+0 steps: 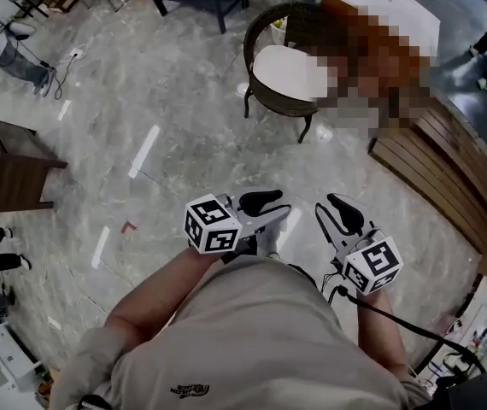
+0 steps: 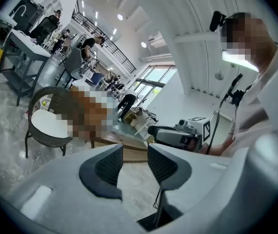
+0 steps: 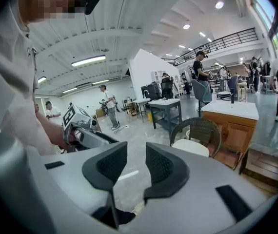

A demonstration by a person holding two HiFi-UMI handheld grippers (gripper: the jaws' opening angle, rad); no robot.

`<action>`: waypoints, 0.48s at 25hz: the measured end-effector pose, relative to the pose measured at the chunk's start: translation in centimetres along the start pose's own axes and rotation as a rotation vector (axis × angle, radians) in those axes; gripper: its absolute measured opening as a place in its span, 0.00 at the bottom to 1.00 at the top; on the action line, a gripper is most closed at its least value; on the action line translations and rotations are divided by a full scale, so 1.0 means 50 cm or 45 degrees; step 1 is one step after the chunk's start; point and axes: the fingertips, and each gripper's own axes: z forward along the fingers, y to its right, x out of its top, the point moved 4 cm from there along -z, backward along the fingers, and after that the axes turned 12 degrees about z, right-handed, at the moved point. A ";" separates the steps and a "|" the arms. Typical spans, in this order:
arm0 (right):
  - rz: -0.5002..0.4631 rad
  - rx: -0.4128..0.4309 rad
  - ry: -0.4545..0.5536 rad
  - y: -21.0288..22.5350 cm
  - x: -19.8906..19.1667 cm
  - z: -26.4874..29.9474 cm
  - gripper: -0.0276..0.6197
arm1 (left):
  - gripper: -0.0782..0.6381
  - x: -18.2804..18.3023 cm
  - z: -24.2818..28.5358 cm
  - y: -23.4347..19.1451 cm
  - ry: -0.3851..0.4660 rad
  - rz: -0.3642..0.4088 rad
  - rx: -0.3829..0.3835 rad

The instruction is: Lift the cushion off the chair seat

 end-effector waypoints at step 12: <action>-0.002 -0.026 -0.064 0.110 0.149 0.278 0.24 | 0.31 0.055 0.032 -0.362 0.059 -0.310 -0.009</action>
